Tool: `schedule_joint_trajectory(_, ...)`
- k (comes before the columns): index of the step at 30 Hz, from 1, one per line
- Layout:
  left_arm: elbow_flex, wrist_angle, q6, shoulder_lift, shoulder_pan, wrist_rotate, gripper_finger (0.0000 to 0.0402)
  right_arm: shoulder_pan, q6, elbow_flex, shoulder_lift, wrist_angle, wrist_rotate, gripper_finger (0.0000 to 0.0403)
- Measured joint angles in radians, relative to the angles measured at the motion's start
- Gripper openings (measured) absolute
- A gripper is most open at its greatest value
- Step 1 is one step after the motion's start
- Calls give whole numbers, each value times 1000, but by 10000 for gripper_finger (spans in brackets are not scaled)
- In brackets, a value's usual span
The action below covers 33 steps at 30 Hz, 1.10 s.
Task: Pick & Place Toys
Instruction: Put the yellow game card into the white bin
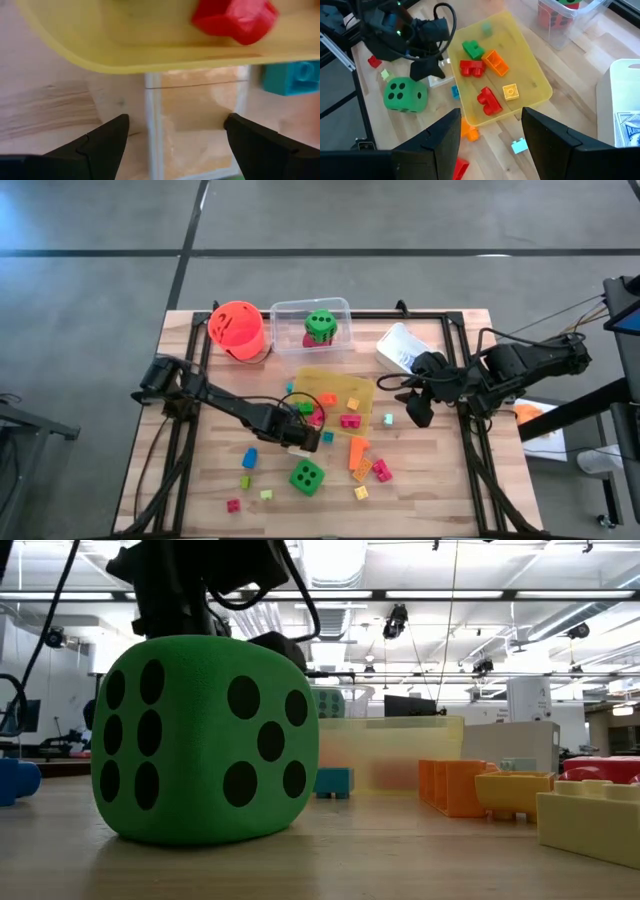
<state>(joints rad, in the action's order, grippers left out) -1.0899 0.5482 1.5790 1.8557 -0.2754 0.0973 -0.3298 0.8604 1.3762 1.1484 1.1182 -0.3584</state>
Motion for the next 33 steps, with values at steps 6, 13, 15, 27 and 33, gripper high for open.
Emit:
schedule_joint_trajectory(6, 2, -2, -8, 0, 0, 0, 326, 0, 0, 0, 0, 0, 0, 202)
schedule_joint_trajectory(13, 13, 111, 67, -7, 0, -68, 326, 0, 0, 0, 0, 0, 0, 202)
schedule_joint_trajectory(15, 12, 158, 94, -8, -2, -78, 326, 0, 0, 0, 0, 0, 0, 202)
schedule_joint_trajectory(27, 12, 216, 110, -20, -9, -103, 326, 0, -6, 0, 0, 0, 3, 202)
schedule_joint_trajectory(33, 21, 376, 119, -75, -10, -97, 326, 0, -26, 0, 0, 0, 21, 202)
